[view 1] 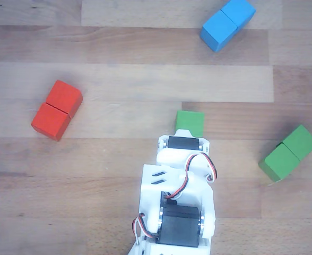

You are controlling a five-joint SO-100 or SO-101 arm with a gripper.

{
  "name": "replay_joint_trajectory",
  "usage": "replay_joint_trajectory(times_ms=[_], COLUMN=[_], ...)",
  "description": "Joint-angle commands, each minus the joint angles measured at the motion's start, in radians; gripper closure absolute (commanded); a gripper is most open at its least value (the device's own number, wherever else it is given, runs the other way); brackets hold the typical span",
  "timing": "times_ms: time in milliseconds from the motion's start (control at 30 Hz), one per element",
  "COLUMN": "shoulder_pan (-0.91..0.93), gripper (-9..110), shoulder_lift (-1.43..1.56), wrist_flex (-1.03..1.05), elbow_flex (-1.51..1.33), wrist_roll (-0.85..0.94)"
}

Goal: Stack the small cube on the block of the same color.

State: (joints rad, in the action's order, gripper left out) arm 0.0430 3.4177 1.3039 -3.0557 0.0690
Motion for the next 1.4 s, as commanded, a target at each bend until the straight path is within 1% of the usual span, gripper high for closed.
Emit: replay_joint_trajectory(times_ms=[0,867,1100,1200,1367], shoulder_pan=[0.003,0.011,0.014,0.014,0.014], gripper=[101,101,101,101,101], shoulder_lift=[0.032,0.011,-0.173,-0.287,-0.529], wrist_flex=[0.002,-0.005,-0.091,-0.126,-0.123], elbow_flex=[0.009,0.018,0.098,0.192,0.425], wrist_roll=[-0.008,0.002,0.005,0.006,0.006])
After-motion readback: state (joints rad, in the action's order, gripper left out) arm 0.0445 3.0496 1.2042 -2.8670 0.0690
